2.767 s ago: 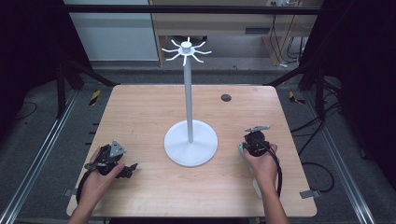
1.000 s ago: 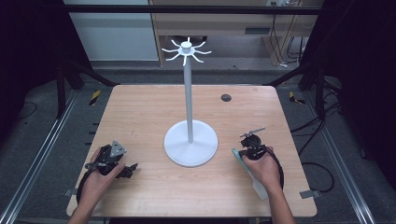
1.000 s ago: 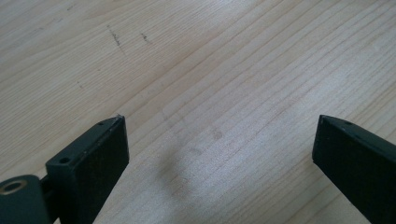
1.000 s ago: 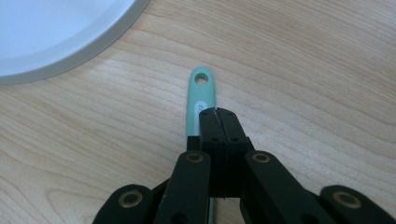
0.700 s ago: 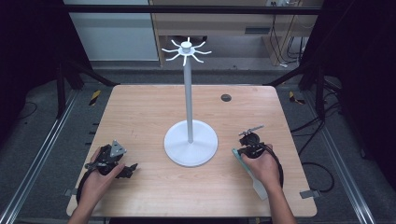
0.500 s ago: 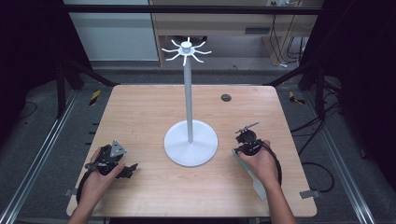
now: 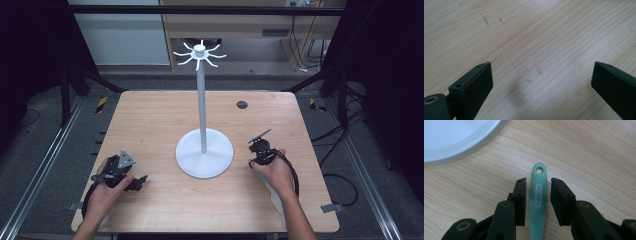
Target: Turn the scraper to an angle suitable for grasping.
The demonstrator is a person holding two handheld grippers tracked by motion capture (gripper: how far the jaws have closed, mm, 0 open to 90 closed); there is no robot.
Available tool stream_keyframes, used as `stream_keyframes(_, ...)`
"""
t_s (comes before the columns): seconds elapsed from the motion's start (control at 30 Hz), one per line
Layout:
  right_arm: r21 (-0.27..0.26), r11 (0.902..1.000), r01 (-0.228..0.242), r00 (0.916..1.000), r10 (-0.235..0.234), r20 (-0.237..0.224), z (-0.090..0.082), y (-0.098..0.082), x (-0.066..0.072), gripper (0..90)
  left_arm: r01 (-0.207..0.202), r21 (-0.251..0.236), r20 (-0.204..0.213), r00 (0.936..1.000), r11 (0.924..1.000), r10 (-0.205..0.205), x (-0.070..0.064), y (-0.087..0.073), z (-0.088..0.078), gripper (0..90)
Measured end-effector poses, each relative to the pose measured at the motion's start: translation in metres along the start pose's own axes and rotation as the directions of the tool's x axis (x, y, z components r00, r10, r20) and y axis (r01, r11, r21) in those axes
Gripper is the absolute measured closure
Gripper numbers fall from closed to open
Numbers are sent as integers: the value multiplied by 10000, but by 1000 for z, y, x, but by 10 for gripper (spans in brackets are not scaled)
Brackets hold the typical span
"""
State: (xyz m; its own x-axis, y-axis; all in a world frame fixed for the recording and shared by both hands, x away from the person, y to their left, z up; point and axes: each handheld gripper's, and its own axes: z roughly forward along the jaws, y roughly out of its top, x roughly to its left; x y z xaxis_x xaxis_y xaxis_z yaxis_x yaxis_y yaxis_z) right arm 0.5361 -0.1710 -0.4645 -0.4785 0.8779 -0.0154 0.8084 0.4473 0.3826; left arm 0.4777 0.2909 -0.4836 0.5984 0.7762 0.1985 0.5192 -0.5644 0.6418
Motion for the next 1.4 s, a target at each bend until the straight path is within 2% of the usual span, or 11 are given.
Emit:
stream_keyframes(0.23, 113, 9999, 14, 10000, -13, -94, 2, 0, -1, 683, -7, 8, 7, 10000, 10000, 7, 0, 0, 0, 35)
stream_keyframes(0.4, 254, 9995, -161, 9998, 165, -148, 4, 0, -1, 697, -1, -2, 8, 10000, 10000, 1, 0, 0, 0, 35)
stream_keyframes(0.47, 246, 9997, -67, 9999, 70, -115, 5, 0, -3, 704, -7, 3, 2, 10000, 10000, 7, 0, 0, 0, 34)
stream_keyframes(0.8, 414, 9986, -335, 9989, 348, -305, 6, 1, -3, 735, -8, 5, 11, 10000, 10000, 8, 0, 0, 0, 35)
stream_keyframes(1.07, 459, 9989, -112, 9999, 117, -103, 6, 2, -1, 742, -3, -13, 12, 10000, 10000, 3, 0, 0, 0, 35)
stream_keyframes(1.1, 377, 9993, 5, 10000, -3, -52, 7, 2, -1, 743, -3, -9, 12, 10000, 10000, 3, 0, 0, 0, 35)
stream_keyframes(1.2, 241, 9996, -111, 9999, 113, -56, 3, 1, 1, 744, -6, 22, 15, 10000, 10000, 6, 1, 0, 0, 35)
stream_keyframes(1.23, 75, 10000, -34, 10000, 34, -42, 1, 0, 0, 744, -7, 20, 15, 10000, 10000, 7, 1, 0, 0, 35)
stream_keyframes(1.4, -562, 9981, -270, 9994, 258, -219, -15, 0, -1, 745, -3, 1, 5, 10000, 10000, 3, 0, 0, 0, 35)
